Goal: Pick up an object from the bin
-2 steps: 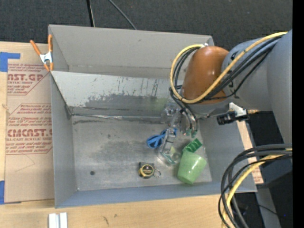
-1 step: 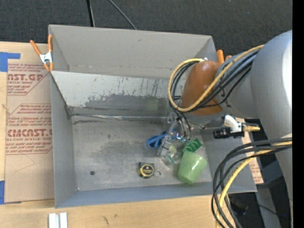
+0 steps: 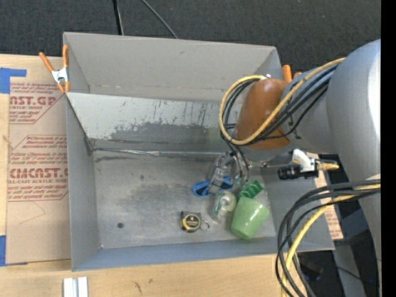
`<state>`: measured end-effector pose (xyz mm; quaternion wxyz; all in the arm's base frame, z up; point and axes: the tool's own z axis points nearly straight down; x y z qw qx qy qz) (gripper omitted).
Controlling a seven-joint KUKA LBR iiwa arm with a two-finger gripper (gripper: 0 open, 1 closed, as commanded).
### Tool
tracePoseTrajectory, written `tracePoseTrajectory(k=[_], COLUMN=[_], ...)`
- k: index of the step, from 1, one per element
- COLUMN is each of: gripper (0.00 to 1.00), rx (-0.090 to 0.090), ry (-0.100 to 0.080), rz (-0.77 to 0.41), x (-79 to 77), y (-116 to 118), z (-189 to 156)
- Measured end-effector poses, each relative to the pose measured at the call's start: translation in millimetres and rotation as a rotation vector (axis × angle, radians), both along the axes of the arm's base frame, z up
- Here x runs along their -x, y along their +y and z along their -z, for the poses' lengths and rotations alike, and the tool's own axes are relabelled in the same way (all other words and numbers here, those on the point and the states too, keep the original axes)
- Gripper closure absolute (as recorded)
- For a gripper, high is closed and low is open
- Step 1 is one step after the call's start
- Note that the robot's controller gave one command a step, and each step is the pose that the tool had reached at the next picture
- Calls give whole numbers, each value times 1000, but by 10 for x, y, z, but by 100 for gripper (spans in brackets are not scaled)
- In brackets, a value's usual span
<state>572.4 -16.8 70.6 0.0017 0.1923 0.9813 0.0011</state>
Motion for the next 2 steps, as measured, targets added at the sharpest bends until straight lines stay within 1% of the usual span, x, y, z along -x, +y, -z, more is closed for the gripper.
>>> tracePoseTrajectory(k=[1, 2], gripper=[100, 100], rx=[3, 1], ry=[-7, -8], rz=[-106, -88], x=[-31, 177], y=[78, 175], z=[-1216, -2432])
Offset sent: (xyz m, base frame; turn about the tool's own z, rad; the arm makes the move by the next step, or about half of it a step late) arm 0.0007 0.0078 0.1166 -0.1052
